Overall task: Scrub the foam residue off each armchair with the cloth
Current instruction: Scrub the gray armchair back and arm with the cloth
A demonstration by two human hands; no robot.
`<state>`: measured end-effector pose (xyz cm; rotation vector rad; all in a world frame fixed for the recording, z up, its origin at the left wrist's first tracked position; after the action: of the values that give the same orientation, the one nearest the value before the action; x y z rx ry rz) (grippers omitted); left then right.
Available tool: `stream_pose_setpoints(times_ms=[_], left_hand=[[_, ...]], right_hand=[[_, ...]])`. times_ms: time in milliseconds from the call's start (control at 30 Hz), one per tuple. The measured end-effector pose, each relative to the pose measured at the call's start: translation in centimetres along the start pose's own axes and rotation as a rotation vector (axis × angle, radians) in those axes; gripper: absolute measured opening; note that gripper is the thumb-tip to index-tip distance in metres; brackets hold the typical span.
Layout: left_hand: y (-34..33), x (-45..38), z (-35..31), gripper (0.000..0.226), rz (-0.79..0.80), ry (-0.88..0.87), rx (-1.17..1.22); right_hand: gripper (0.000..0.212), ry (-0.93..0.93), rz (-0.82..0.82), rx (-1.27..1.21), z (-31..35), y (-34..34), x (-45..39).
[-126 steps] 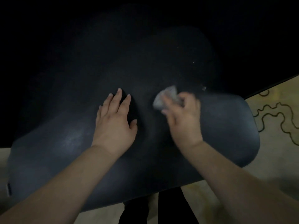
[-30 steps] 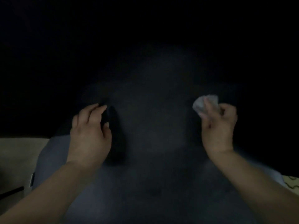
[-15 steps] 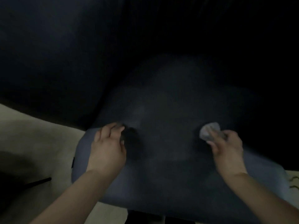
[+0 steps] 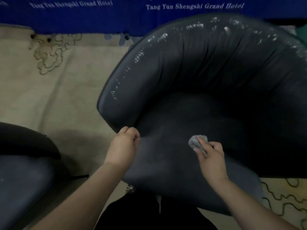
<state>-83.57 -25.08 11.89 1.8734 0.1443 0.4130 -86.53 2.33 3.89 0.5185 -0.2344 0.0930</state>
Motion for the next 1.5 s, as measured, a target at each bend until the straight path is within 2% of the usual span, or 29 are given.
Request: stream_pose_setpoints(times_ms=[133,333,567,700,933,1200,1300,1500], left_hand=[[3.6,-1.1,1.9,0.013,-0.014,-0.019,0.023],[8.3,-4.5,6.9,0.026,0.007,-0.159,-0.139],[13.7,-8.4,12.4,0.019,0.066,-0.325,-0.179],[14.7,-10.1,13.0,0.019,0.082,-0.429,-0.146],[13.4,-12.0,12.3,0.046,0.113,-0.505,-0.252],[13.2,-15.8,12.3,0.062,0.181,-0.533,-0.332],[13.0,-18.8,11.5,0.073,0.193,-0.604,-0.336],[11.6,-25.7,10.3,0.106,0.340,-0.812,-0.376]], right_hand=[[0.044,-0.011,-0.042,-0.024,4.6,-1.3,-0.2],[0.042,-0.021,-0.188,-0.077,10.8,-6.0,-0.5],[0.041,-0.096,-0.380,-0.154,17.3,-11.0,1.6],[0.042,-0.096,-0.422,-0.146,19.5,-12.1,2.8],[0.043,-0.070,-0.389,-0.171,19.8,-12.8,2.0],[0.043,-0.117,-0.412,-0.243,20.3,-14.7,1.4],[0.043,-0.163,-0.476,-0.283,20.7,-15.6,0.1],[0.043,-0.275,-0.631,-0.366,22.5,-19.4,-2.1]])
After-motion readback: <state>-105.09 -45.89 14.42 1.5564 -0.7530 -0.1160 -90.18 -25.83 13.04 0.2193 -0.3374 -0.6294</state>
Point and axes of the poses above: each hand's wrist, its own x-axis away from the middle knuckle, its own y-axis out of the back of the hand, z = x × y, the point moved 1 cm from there along -x, towards the middle knuckle, and after that the axes turned 11 degrees about -x, right-handed, at the moved point
